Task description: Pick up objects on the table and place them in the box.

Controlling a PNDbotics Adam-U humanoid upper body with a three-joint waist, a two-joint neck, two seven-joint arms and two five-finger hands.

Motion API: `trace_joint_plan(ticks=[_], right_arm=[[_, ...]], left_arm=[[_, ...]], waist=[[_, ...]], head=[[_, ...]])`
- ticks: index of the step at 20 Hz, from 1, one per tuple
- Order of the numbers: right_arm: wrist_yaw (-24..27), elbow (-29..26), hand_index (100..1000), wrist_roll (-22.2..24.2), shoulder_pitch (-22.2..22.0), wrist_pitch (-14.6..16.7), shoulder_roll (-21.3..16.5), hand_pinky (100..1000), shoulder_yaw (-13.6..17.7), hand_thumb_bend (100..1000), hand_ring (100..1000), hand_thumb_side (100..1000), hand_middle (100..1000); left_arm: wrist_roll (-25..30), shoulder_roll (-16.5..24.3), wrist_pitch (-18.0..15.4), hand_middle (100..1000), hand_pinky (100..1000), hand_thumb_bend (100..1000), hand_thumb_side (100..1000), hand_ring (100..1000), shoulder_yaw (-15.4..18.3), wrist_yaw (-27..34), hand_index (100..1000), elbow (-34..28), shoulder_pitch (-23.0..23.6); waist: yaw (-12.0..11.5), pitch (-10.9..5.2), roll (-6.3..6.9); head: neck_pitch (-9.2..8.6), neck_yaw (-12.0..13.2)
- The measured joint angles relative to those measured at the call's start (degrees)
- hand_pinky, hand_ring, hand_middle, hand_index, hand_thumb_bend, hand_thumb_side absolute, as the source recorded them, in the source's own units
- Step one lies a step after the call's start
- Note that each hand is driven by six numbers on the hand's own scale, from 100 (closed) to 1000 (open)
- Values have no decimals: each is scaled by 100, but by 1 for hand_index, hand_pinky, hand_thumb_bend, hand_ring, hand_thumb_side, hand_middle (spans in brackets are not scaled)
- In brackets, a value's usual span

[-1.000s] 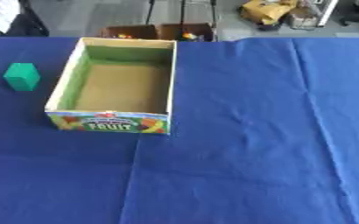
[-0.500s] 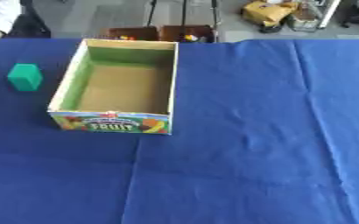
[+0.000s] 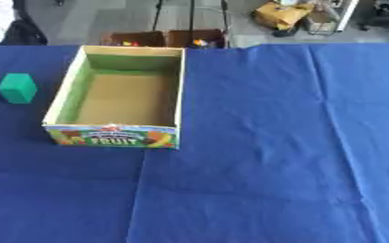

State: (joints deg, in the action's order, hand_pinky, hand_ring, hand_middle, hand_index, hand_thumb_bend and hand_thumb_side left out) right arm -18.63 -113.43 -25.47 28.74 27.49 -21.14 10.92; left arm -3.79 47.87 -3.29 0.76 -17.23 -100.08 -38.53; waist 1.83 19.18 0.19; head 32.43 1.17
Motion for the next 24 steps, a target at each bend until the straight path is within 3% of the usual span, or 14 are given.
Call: trace_joint_plan(ticks=[2, 3, 5, 11, 14, 17, 19, 24], right_arm=[[0, 0, 688, 23, 0, 4, -32, 691, -2, 100, 713, 761, 546], [1, 0, 688, 35, 0, 6, -37, 691, -4, 100, 713, 765, 546], [4, 0, 688, 49, 2, 7, -40, 691, -19, 100, 713, 763, 545], [18, 0, 688, 125, 9, 23, -79, 692, -71, 100, 713, 762, 543], [37, 0, 688, 154, 37, 35, -81, 692, -86, 100, 712, 761, 541], [58, 0, 688, 178, 47, 37, -84, 694, -104, 100, 712, 761, 539], [61, 0, 687, 197, 47, 38, -85, 694, -105, 100, 712, 763, 536], [65, 0, 687, 231, 50, 21, -93, 697, -106, 100, 712, 763, 531]], left_arm=[[163, 137, 59, 842, 843, 100, 987, 882, -141, -156, 1000, 258, -187], [244, 191, 78, 849, 859, 220, 987, 892, -221, -235, 1000, 389, -270], [403, 283, 84, 854, 879, 328, 992, 903, -404, -396, 1000, 649, -445], [887, 406, -65, 856, 900, 437, 998, 914, -805, -873, 1000, 1417, -1000], [1541, 336, -367, 884, 934, 613, 1000, 942, -789, -1343, 1000, 2013, -1502], [2236, 142, -800, 906, 954, 656, 1000, 962, -701, -1907, 1000, 2647, -1923], [2559, 18, -999, 932, 979, 668, 948, 982, -658, -2283, 1000, 3015, -2092], [3200, -202, -1268, 982, 1000, 681, 857, 1000, -608, -3066, 1000, 3686, -2281]], waist=[[35, 13, 13], [44, 22, 15], [68, 32, 24], [107, 57, 79], [118, 59, 86], [126, 80, 125], [141, 111, 131], [180, 172, 149]], head=[[-30, 0], [-37, 2], [-73, 6], [-149, 11], [-181, 11], [-229, 10], [-255, 12], [-338, 52]])
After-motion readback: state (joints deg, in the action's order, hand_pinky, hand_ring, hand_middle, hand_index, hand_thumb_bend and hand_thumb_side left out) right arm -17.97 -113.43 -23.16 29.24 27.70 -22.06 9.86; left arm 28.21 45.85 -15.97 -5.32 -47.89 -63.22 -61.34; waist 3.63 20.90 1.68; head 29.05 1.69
